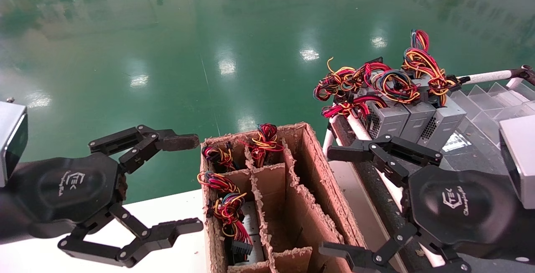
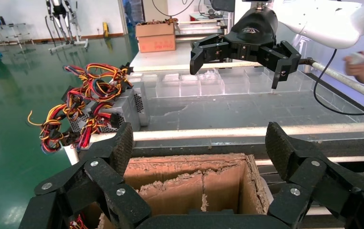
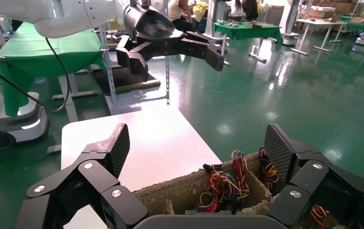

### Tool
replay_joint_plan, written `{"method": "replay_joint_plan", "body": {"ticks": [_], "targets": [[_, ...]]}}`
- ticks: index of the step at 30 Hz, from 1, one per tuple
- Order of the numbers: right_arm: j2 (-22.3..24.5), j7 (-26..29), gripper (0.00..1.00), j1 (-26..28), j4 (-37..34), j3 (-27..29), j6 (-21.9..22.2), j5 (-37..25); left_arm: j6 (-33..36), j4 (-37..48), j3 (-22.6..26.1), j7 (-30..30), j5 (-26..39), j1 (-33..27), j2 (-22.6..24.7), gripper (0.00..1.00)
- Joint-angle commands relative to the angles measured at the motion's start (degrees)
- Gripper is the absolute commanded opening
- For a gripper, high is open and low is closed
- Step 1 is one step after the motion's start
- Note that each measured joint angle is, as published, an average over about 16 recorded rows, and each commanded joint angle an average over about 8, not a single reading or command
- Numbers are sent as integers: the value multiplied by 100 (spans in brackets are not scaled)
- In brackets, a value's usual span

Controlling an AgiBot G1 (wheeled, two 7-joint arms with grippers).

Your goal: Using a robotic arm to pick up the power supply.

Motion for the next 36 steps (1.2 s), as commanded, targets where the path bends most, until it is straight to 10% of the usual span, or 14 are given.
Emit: {"method": "replay_joint_plan", "body": {"ticks": [1,36], "targets": [[0,0,100,0,0,0,0,0,0,0,0,0,0,0,0,0],[0,0,100,0,0,0,0,0,0,0,0,0,0,0,0,0]]}}
